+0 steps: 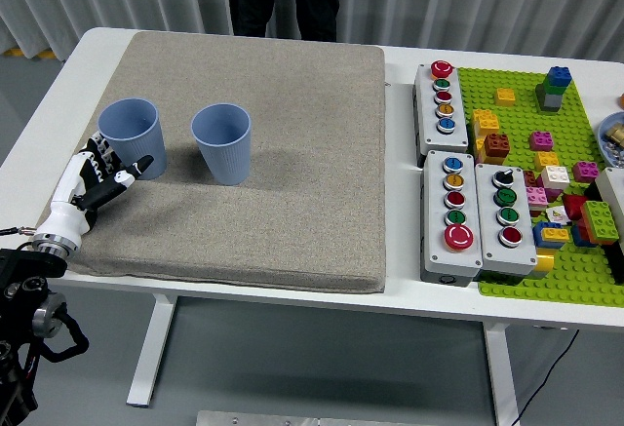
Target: Pick cup pour cup place
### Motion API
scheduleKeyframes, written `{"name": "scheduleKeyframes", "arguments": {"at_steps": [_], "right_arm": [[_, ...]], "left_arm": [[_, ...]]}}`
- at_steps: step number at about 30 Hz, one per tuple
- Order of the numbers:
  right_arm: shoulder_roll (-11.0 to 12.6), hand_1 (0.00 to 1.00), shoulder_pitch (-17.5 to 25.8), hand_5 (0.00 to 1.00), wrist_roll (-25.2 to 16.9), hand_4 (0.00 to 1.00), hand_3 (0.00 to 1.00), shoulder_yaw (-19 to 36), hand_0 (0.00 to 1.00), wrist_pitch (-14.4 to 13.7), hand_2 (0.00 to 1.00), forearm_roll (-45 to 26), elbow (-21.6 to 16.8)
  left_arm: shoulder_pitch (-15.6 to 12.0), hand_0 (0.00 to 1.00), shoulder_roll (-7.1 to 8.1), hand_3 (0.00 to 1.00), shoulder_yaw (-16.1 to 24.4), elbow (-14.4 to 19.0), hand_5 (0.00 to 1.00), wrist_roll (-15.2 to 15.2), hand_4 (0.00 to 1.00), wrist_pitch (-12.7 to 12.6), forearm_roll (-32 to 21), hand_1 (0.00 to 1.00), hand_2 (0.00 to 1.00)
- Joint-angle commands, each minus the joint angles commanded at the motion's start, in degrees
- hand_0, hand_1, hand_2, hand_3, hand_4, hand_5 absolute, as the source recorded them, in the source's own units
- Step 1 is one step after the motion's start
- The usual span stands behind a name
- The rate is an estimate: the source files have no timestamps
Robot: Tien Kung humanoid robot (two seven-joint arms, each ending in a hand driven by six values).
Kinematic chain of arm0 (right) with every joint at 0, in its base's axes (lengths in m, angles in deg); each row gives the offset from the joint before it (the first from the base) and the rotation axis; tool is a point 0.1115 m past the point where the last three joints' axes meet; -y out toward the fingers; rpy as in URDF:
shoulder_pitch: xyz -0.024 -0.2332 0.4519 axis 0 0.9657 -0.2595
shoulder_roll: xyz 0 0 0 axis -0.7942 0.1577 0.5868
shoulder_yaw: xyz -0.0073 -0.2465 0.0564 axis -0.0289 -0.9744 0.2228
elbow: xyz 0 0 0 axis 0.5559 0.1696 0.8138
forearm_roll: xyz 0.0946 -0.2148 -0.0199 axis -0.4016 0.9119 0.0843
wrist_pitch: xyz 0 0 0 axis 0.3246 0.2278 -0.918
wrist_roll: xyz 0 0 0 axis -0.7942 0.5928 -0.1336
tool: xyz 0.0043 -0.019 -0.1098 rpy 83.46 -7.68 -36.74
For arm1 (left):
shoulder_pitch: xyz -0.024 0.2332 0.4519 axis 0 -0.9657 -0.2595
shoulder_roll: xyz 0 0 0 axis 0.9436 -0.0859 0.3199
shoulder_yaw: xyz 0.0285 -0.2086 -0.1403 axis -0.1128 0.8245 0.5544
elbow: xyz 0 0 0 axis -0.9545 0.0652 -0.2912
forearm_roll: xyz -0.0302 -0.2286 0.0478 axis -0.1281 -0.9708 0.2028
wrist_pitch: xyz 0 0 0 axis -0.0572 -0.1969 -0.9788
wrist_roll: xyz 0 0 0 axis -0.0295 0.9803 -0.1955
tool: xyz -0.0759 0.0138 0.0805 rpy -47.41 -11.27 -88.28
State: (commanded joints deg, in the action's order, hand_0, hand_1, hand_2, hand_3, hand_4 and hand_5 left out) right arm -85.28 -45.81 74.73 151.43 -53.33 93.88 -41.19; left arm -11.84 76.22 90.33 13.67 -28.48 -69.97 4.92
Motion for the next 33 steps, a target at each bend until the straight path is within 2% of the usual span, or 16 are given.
{"name": "scheduleKeyframes", "arguments": {"at_steps": [33], "right_arm": [[0.1, 0.682, -0.6, 0.172, -0.2, 0.440, 0.654, -0.2, 0.683, 0.0, 0.698, -0.5, 0.0]], "left_arm": [[2.6, 0.939, -0.83, 0.998, -0.9, -1.3, 0.388, -0.6, 0.991, -0.9, 2.4, 0.927, 0.998]]}}
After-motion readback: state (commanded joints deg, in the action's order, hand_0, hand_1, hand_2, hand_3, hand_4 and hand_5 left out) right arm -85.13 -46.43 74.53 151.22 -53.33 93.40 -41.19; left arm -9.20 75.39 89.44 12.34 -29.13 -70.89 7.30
